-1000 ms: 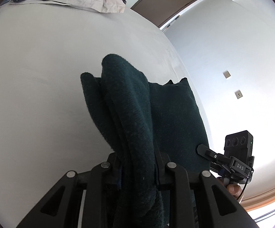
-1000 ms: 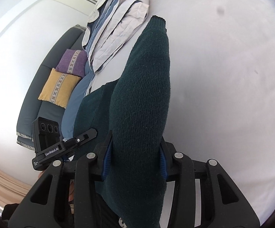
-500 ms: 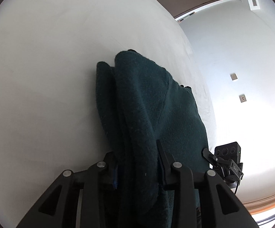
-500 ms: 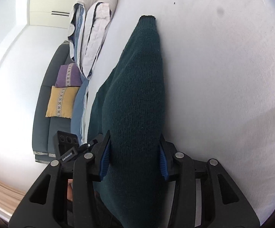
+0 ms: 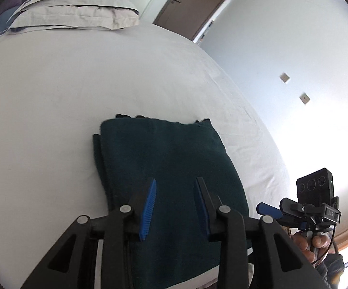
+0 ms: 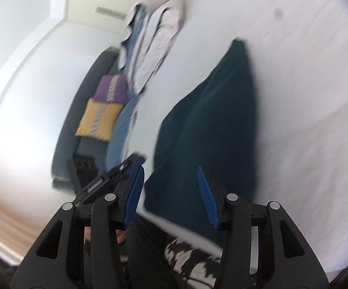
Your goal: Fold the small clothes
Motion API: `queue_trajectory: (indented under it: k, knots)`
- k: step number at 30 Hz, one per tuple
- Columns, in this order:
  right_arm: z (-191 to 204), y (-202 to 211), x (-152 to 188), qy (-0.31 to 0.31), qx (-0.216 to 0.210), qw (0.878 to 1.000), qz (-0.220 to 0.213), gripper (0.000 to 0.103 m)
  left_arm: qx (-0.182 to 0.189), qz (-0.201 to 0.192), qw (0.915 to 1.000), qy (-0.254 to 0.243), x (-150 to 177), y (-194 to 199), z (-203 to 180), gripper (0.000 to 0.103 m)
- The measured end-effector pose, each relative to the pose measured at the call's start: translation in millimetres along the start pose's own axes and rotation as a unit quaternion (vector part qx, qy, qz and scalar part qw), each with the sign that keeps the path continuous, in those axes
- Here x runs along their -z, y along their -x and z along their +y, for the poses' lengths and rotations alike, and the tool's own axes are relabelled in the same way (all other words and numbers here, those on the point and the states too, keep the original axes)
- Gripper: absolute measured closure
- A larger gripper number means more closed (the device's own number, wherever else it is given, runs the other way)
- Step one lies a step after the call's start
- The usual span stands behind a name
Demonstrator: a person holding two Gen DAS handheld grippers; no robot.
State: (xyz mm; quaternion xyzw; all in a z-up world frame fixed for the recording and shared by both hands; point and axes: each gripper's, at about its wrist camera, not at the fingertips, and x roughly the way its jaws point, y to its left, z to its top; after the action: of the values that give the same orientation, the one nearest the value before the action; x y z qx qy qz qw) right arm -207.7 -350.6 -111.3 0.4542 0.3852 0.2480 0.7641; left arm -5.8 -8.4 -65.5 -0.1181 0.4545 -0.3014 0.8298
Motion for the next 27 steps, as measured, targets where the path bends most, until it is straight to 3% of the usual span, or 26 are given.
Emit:
queue_trajectory:
  k: [2, 5, 6, 7, 9, 12, 16, 18, 19, 20, 21, 27]
  knots:
    - [-2, -14, 9, 0.001, 0.006, 1.0, 0.02, 0.057, -0.011, 0.022, 0.9997, -0.008, 8, -19, -2, 0.068]
    - [-37, -23, 25, -0.052, 0.006, 0.998, 0.04, 0.062, -0.004, 0.049, 0.9987, 0.014, 25, -43, 12, 0.07]
    - [-47, -22, 29, -0.062, -0.005, 0.997, 0.039, 0.066, 0.0, 0.046, 0.9988, 0.016, 31, -44, 17, 0.071]
    - [-55, -19, 32, -0.067, -0.011, 0.997, 0.036, 0.076, 0.011, 0.038, 0.9991, 0.018, 35, -43, 21, 0.071]
    - [-66, -18, 37, -0.079, -0.04, 0.996, 0.03, 0.079, 0.03, 0.033, 0.9986, 0.027, 39, -42, 29, 0.071]
    - [-67, -18, 41, -0.079, -0.044, 0.995, 0.033, 0.081, 0.057, 0.027, 0.9967, 0.05, 43, -40, 45, 0.072]
    - [-46, -3, 35, -0.049, -0.028, 0.998, 0.03, 0.076, 0.073, 0.021, 0.9952, 0.061, 47, -37, 53, 0.072]
    - [-37, -3, 8, -0.037, -0.028, 0.999, 0.01, 0.071, 0.073, 0.019, 0.9952, 0.062, 48, -37, 51, 0.072]
    - [-34, 5, -1, -0.033, -0.027, 0.999, 0.0, 0.062, 0.076, 0.017, 0.9947, 0.067, 48, -38, 53, 0.072]
    - [-29, 8, -12, -0.03, -0.026, 0.999, -0.013, 0.044, 0.079, 0.016, 0.9941, 0.073, 49, -38, 53, 0.072]
    - [-22, 8, -22, -0.025, -0.021, 0.999, -0.024, 0.041, 0.082, 0.015, 0.9934, 0.079, 50, -37, 55, 0.073]
    - [-6, -31, -74, -0.01, -0.011, 1.0, -0.004, 0.041, 0.088, 0.022, 0.9891, 0.116, 53, -39, 72, 0.093]
